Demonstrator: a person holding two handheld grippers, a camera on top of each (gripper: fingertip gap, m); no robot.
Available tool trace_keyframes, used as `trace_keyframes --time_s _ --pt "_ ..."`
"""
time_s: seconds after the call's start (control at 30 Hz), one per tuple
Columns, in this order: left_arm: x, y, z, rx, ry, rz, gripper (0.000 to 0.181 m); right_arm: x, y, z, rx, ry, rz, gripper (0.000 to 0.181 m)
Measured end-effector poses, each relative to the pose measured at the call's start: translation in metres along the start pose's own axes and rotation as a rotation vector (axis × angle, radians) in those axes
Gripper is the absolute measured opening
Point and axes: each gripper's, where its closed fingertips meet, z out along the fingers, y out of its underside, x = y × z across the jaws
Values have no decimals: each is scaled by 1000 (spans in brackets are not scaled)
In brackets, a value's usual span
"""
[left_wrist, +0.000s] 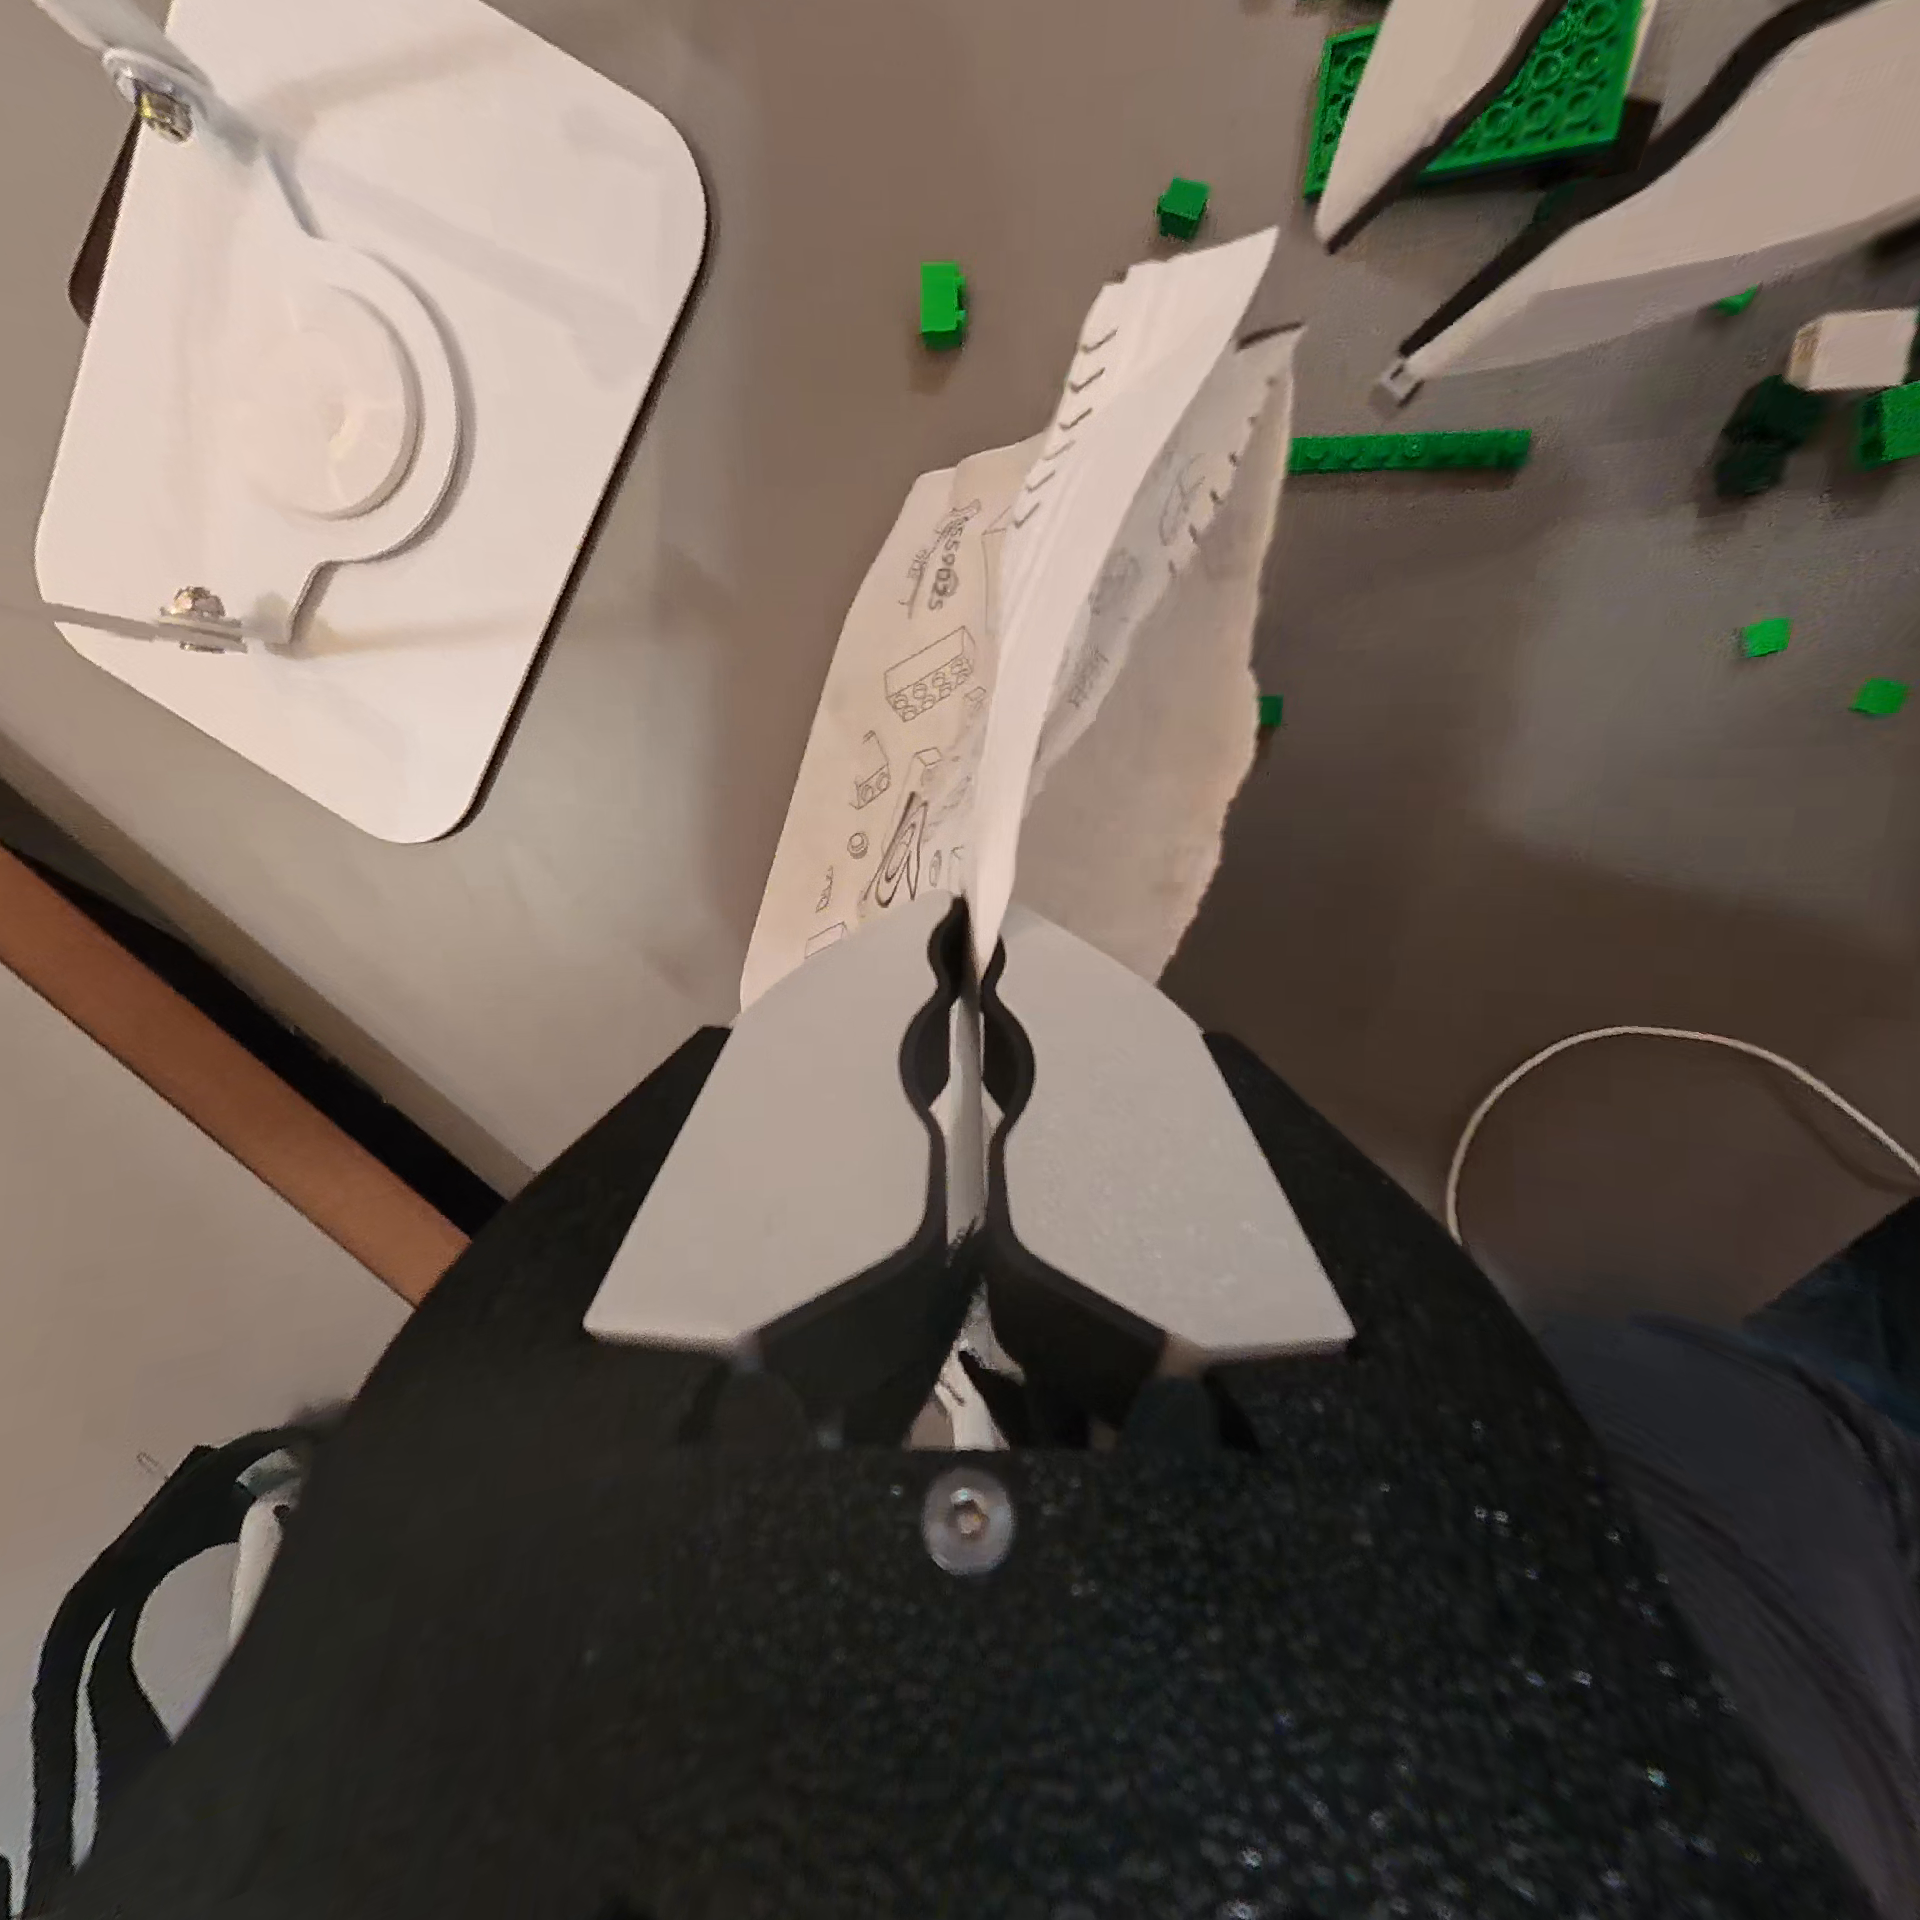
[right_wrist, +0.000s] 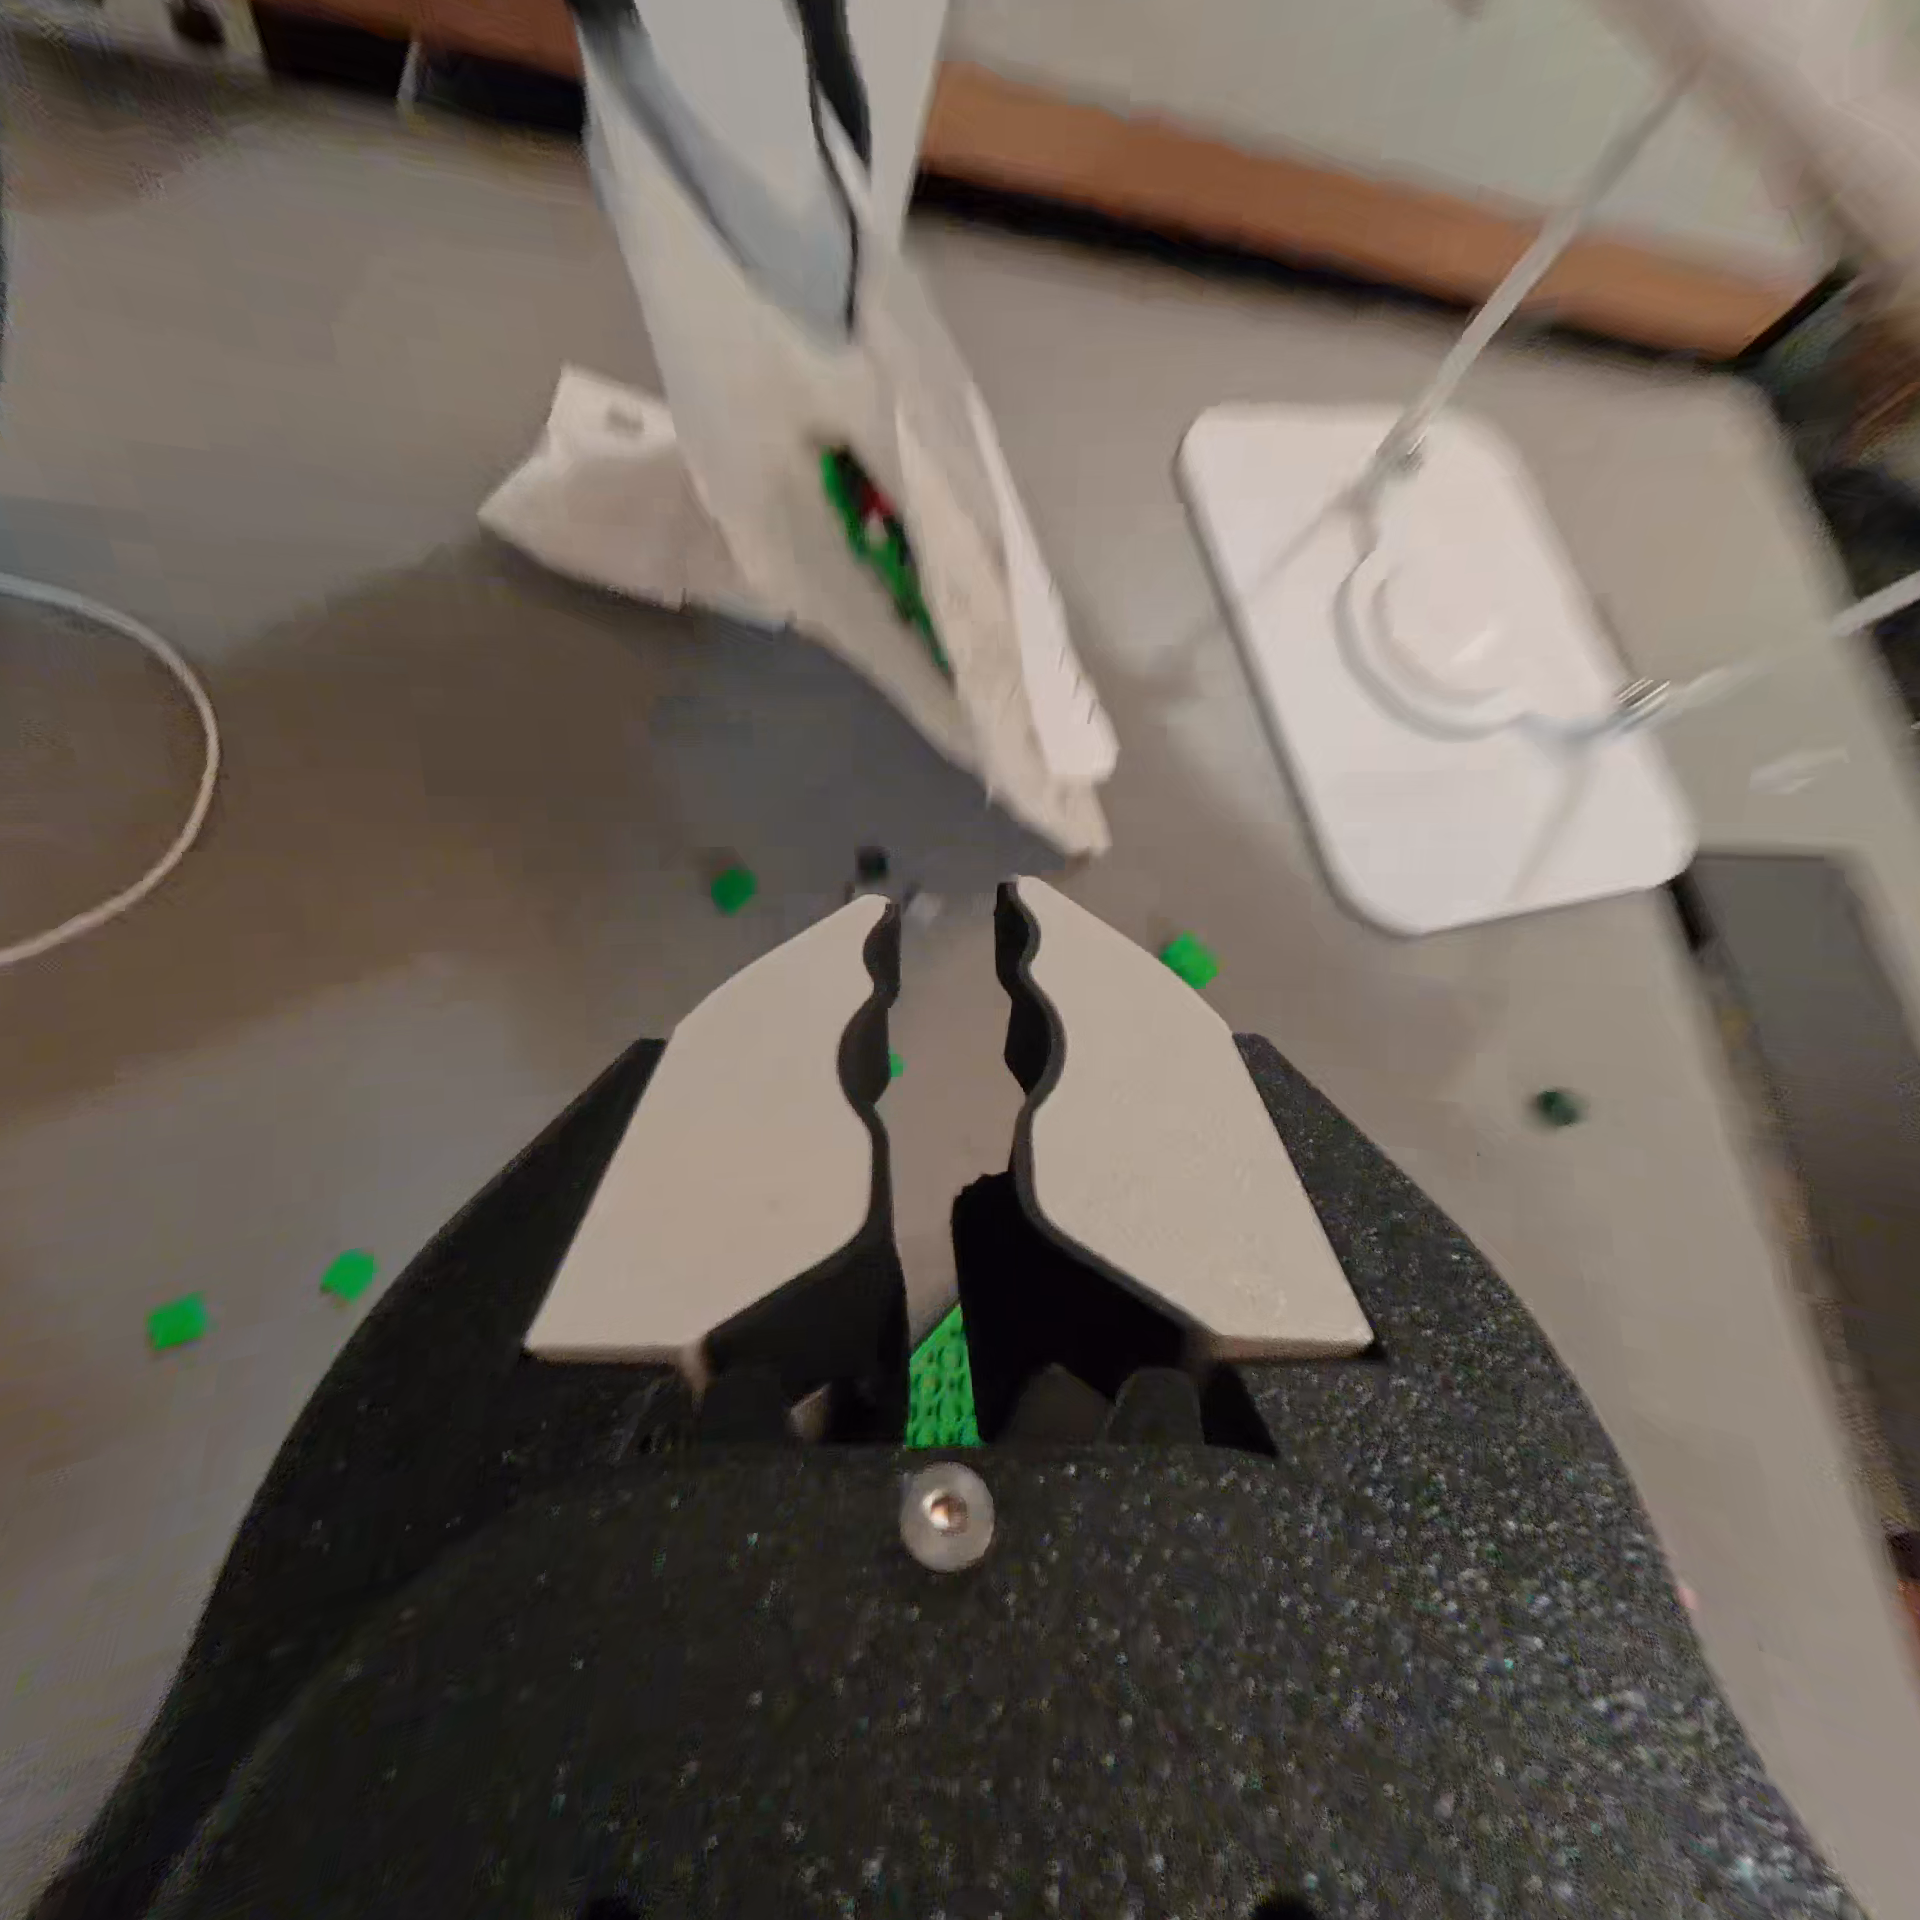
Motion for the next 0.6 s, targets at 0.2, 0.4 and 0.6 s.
trace_keyframes --time_s 0.2,0.4,0.6 --pt "0 2 -1 5 3 0 0 -14 48 59 -103 -129 56 33" --pt "4 0 -2 12 13 22 0 -16 48 78 -87 -147 118 39" --pt "6 -1 -2 15 22 24 0 -22 48 81 -113 -180 173 35"
